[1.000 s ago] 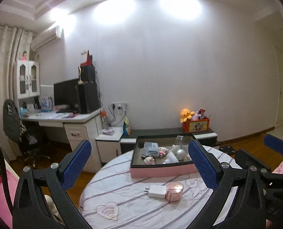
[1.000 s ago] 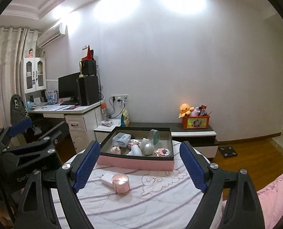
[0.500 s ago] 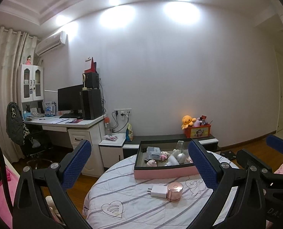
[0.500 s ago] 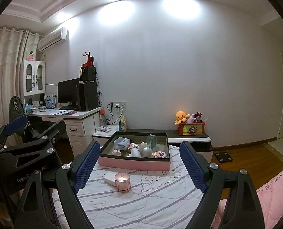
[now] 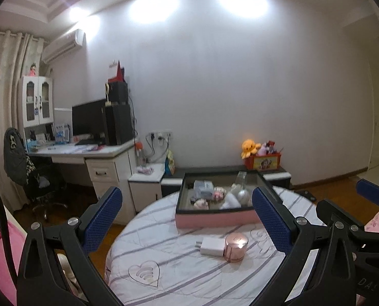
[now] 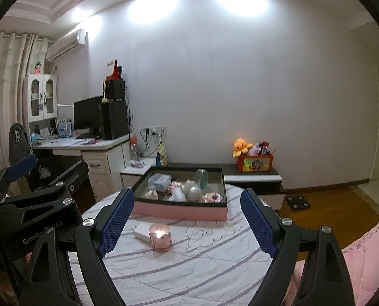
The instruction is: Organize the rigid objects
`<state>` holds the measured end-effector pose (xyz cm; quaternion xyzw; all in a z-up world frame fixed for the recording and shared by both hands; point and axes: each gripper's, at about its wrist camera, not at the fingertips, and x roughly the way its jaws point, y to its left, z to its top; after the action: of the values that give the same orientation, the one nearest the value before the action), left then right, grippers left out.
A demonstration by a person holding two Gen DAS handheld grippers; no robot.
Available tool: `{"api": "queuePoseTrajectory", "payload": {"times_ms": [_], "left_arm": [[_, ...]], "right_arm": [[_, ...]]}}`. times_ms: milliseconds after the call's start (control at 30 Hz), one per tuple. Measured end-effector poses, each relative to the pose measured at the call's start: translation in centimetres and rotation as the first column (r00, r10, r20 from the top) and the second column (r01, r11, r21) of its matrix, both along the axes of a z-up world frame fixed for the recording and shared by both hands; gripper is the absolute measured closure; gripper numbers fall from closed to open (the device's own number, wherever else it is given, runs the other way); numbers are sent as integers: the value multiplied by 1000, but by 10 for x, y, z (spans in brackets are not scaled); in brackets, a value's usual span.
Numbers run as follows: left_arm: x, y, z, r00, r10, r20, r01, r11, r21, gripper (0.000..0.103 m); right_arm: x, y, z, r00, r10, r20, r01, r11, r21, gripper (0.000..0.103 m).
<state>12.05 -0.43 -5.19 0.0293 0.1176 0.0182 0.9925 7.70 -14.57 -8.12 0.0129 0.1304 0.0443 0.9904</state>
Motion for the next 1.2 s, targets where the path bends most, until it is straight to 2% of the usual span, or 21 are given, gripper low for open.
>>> {"api": "queuePoseTrajectory", "payload": {"times_ms": [167, 300, 433, 533, 600, 667, 733, 767, 800, 867, 900, 933, 1100, 1200], "left_arm": [[36, 9, -35, 991, -18, -133, 15, 1000, -25, 0], [71, 22, -74, 962, -24, -274, 14, 999, -41, 0], [103, 39, -111, 918, 0, -397, -18, 999, -41, 0], [117, 48, -129, 898, 53, -437, -58, 998, 3, 0], [126, 55, -135, 885, 80, -458, -84, 996, 12, 0], [134, 62, -139, 877, 90, -472, -101, 995, 3, 0], [136, 65, -141, 875, 62, -480, -84, 996, -24, 0], [138, 64, -140, 873, 41, -485, -70, 997, -42, 0], [140, 63, -141, 872, 25, -489, -59, 997, -55, 0], [144, 56, -142, 868, 3, -497, -35, 998, -56, 0], [146, 49, -143, 865, -8, -501, -20, 999, -50, 0], [148, 42, -144, 862, -16, -506, -5, 999, -42, 0], [158, 10, -147, 846, -88, -526, 78, 996, -41, 0], [169, -6, -152, 824, -114, -555, 104, 993, -48, 0]], "right_arm": [[29, 5, -28, 996, 4, -90, -5, 1000, -6, 16], [61, 10, -57, 978, 29, -204, -27, 1000, 13, 16], [97, 21, -89, 941, 70, -331, -66, 998, 25, 16], [130, 33, -112, 895, 87, -437, -86, 996, 23, 16], [148, 39, -123, 866, 124, -485, -111, 992, 55, 16], [165, 43, -134, 834, 132, -536, -112, 991, 70, 16], [182, 45, -141, 807, 159, -569, -117, 987, 109, 17], [188, 45, -143, 800, 165, -577, -118, 986, 118, 23], [191, 45, -144, 797, 171, -579, -124, 985, 120, 35], [198, 45, -146, 785, 202, -586, -144, 979, 144, 49], [199, 44, -147, 780, 222, -585, -153, 974, 166, 52], [201, 42, -147, 778, 229, -585, -153, 972, 176, 52], [187, 20, -144, 809, 135, -572, -100, 991, 94, 53], [176, 3, -142, 827, 72, -558, -52, 997, 52, 53]]}}
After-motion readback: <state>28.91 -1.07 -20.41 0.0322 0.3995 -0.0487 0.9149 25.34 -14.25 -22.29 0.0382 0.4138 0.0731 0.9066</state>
